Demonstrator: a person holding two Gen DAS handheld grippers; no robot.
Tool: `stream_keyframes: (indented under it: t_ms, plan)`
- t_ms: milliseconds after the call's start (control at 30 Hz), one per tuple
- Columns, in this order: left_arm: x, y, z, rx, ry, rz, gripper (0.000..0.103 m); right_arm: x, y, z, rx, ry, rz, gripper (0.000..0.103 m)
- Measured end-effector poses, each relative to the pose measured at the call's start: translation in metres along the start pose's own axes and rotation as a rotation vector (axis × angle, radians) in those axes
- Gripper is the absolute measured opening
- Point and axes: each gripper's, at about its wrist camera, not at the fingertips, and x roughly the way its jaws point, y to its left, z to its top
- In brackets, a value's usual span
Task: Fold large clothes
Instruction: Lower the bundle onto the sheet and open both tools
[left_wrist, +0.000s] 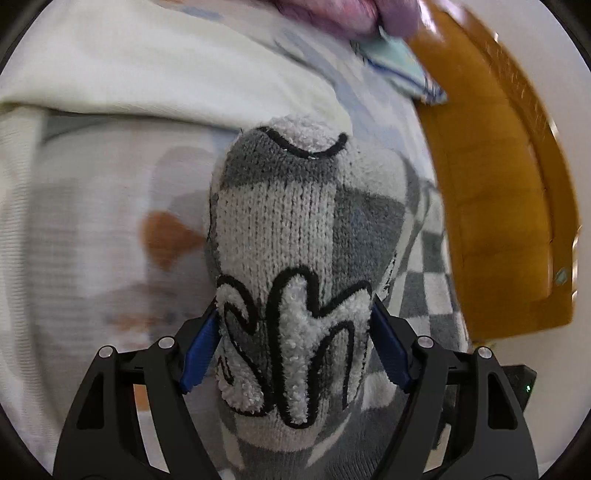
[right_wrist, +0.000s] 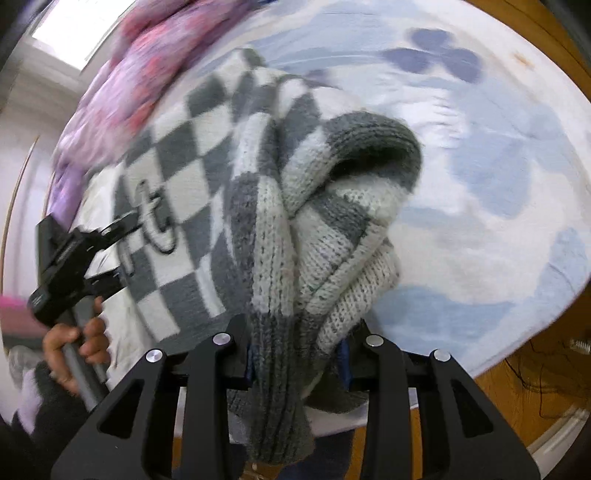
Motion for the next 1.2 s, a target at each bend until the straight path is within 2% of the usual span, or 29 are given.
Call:
stream_keyframes:
  t_ms: [67, 100, 233, 300, 367, 400, 467, 567, 700, 767, 833, 900, 933, 1067, 1133, 1200]
  plan:
    - [0.014, -0.011, 0.002, 0.037, 0.009, 0.084, 0.078, 0.019, -0.02, -0.001, 0.068, 0.012, -0.012, 0.035]
    - [0.017, -0.013, 0.004, 0.035, 0.009, 0.097, 0.079, 0.028, -0.025, -0.003, 0.088, 0.009, -0.016, 0.038]
    - [0.021, -0.015, 0.008, 0.035, 0.034, 0.12, 0.081, 0.054, -0.036, -0.01, 0.15, 0.011, -0.053, 0.058]
    - [0.023, -0.02, 0.014, 0.031, 0.051, 0.126, 0.081, 0.059, -0.041, -0.014, 0.169, 0.012, -0.057, 0.072]
    - [0.02, -0.025, 0.019, 0.027, 0.053, 0.127, 0.081, 0.059, -0.043, -0.015, 0.176, 0.039, -0.056, 0.075]
    - [0.011, -0.022, 0.019, 0.03, 0.041, 0.123, 0.081, 0.056, -0.043, -0.014, 0.16, 0.047, -0.066, 0.076]
    - [-0.012, -0.021, 0.017, 0.047, 0.001, 0.126, 0.081, 0.044, -0.031, -0.01, 0.071, 0.059, -0.142, 0.076]
    - [-0.055, -0.01, 0.007, 0.046, -0.052, 0.138, 0.082, 0.032, 0.01, -0.01, -0.086, 0.058, -0.296, 0.076]
    - [-0.111, 0.022, -0.011, 0.004, -0.098, 0.203, 0.082, 0.017, 0.071, -0.032, -0.265, 0.041, -0.439, 0.077]
    - [-0.14, 0.037, -0.023, -0.02, -0.121, 0.243, 0.083, 0.007, 0.113, -0.045, -0.316, 0.003, -0.422, 0.077]
    - [-0.174, 0.052, -0.036, -0.039, -0.156, 0.267, 0.085, -0.005, 0.145, -0.057, -0.35, -0.014, -0.352, 0.077]
    - [-0.204, 0.064, -0.049, -0.049, -0.171, 0.297, 0.088, -0.011, 0.204, -0.078, -0.413, -0.046, -0.286, 0.077]
    - [-0.221, 0.068, -0.055, -0.048, -0.173, 0.326, 0.088, -0.019, 0.213, -0.081, -0.426, -0.057, -0.272, 0.077]
    - [-0.289, 0.076, -0.076, -0.008, -0.223, 0.418, 0.09, -0.048, 0.296, -0.106, -0.475, -0.123, -0.154, 0.078]
    - [-0.326, 0.077, -0.085, 0.01, -0.251, 0.428, 0.091, -0.064, 0.332, -0.115, -0.508, -0.162, -0.117, 0.08]
    - [-0.356, 0.076, -0.092, 0.032, -0.277, 0.434, 0.091, -0.078, 0.353, -0.125, -0.528, -0.196, -0.117, 0.083]
